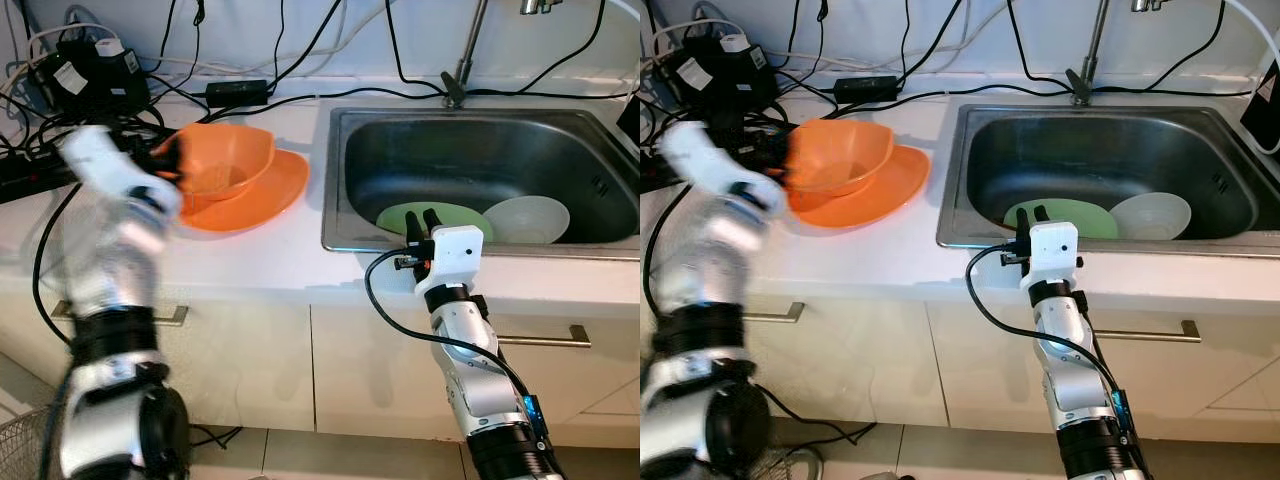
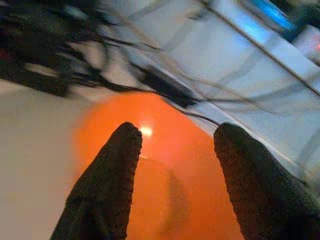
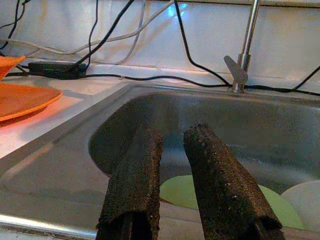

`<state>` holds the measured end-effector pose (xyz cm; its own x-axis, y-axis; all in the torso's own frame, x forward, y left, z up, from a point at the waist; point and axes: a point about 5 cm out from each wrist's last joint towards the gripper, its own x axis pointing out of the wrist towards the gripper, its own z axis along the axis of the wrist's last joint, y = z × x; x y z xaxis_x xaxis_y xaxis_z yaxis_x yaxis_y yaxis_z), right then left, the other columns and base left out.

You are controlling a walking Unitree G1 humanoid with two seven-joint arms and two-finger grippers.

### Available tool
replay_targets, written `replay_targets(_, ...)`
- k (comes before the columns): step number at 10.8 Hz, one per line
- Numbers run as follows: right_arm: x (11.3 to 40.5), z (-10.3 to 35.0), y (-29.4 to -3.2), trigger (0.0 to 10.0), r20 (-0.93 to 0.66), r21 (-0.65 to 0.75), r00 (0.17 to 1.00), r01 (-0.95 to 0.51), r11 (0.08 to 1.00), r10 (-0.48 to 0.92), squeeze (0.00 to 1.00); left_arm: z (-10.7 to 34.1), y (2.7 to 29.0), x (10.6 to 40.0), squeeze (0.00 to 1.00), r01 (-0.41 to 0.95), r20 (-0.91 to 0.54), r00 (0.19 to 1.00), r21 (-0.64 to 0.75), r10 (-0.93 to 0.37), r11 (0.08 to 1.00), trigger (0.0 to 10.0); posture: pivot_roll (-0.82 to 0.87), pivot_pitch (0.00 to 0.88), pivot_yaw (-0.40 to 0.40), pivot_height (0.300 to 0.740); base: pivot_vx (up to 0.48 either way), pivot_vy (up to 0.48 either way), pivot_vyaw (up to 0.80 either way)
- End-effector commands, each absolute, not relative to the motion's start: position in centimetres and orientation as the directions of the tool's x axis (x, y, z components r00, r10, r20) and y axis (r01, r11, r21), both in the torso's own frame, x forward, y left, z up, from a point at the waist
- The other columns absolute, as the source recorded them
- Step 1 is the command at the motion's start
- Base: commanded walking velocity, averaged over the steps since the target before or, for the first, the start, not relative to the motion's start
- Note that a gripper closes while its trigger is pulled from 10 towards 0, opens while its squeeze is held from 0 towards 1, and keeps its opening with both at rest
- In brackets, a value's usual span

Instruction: Kitchen organization

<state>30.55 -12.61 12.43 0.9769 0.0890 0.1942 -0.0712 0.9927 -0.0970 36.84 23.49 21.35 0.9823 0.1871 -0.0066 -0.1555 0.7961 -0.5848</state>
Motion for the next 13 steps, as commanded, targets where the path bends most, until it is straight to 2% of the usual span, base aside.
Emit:
replay_targets(1,30.8,12.1,-12.4,10.0,0.166,-0.106,0.981,-0.083,0.991,0.1,0.0,22.4,23.8,36.9,0.0,-0.172,-0.009,0.979,-0.587,0.206,0.791,10.0,0.03,0.0,0.063,0.74,0.0,0.0,0.0)
replay_targets(3,30.8,12.0,-12.3,10.0,0.165,-0.103,0.981,-0.085,0.991,0.101,0.0,23.3,24.3,36.7,0.0,-0.129,0.033,0.988,-0.341,0.149,0.931,10.0,0.03,0.0,0.064,0.74,0.0,0.0,0.0)
replay_targets(5,30.7,12.0,-12.2,10.0,0.164,-0.103,0.981,-0.085,0.991,0.101,0.0,22.6,24.4,36.7,0.0,-0.138,-0.016,0.99,-0.201,0.138,0.97,10.0,0.03,0.0,0.065,0.74,0.0,0.0,0.0)
replay_targets(6,30.7,12.0,-12.2,10.0,0.164,-0.102,0.981,-0.085,0.991,0.101,0.0,21.5,25.2,36.7,0.0,-0.182,-0.061,0.981,0.009,0.182,0.983,10.0,0.03,0.0,0.068,0.74,0.0,0.0,0.0)
replay_targets(7,30.7,12.0,-12.2,10.0,0.164,-0.103,0.981,-0.085,0.991,0.102,0.0,20.5,25.8,36.7,0.0,-0.206,-0.099,0.972,0.088,0.214,0.975,10.0,0.02,0.0,0.07,0.74,0.0,0.0,0.0)
replay_targets(8,30.7,12.0,-12.2,10.0,0.164,-0.101,0.982,-0.082,0.991,0.098,0.0,19.6,24.4,36.7,0.0,-0.096,-0.148,0.981,0.18,0.124,0.979,10.0,0.03,0.0,0.07,0.74,0.0,0.0,0.0)
replay_targets(9,30.7,12.0,-12.2,10.0,0.164,-0.101,0.982,-0.083,0.991,0.099,0.0,19.3,22.7,36.7,0.0,-0.014,-0.157,0.987,0.201,0.046,0.98,10.0,0.03,0.0,0.07,0.74,0.0,0.0,0.0)
replay_targets(13,30.8,12.0,-12.2,10.0,0.166,-0.101,0.982,-0.079,0.992,0.095,0.0,18.9,20.3,37.0,0.0,0.081,-0.149,0.988,0.204,-0.051,0.976,10.0,0.02,0.0,0.072,0.74,0.0,0.0,0.0)
